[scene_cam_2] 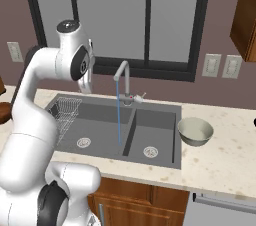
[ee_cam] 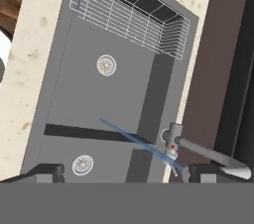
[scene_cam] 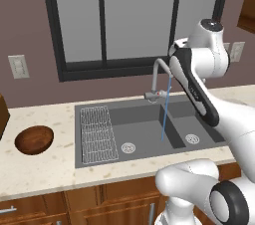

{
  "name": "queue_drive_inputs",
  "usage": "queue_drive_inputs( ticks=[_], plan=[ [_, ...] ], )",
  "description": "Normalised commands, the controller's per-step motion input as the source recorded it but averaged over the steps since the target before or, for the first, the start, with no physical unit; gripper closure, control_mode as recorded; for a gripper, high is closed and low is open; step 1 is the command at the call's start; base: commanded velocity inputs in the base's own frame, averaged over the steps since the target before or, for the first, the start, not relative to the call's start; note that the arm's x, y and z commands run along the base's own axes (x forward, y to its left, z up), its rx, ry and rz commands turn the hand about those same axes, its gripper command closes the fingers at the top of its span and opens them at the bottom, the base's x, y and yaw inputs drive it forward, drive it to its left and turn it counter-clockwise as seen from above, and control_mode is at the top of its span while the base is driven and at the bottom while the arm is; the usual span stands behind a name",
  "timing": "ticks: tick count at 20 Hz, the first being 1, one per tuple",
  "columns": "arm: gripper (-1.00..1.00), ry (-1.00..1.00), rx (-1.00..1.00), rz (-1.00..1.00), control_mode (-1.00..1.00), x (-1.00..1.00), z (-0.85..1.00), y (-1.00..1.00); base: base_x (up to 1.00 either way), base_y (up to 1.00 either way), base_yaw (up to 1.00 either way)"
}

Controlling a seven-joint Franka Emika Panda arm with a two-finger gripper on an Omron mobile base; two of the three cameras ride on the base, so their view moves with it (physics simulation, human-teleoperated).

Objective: Rinse each bowl for a few seconds and place them down in the sink or on the counter.

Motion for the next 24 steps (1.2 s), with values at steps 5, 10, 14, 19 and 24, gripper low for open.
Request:
queue_drive_inputs(
  ticks=[5, 10, 14, 19, 24],
  plan=[
    [-1.00, 0.01, 0.00, 0.12, -1.00, 0.00, -0.07, 0.55, 0.00, 0.00, 0.00],
    [-1.00, 0.00, 0.00, 0.11, -1.00, 0.00, -0.01, 0.66, 0.00, 0.00, 0.00],
    [-1.00, 0.00, 0.00, 0.11, -1.00, 0.00, 0.00, 0.59, 0.00, 0.00, 0.00],
    [-1.00, 0.00, 0.00, 0.13, -1.00, 0.00, -0.03, 0.48, 0.00, 0.00, 0.00],
    [-1.00, 0.01, 0.01, 0.21, -1.00, 0.00, -0.09, 0.38, 0.00, 0.00, 0.00]
  ],
)
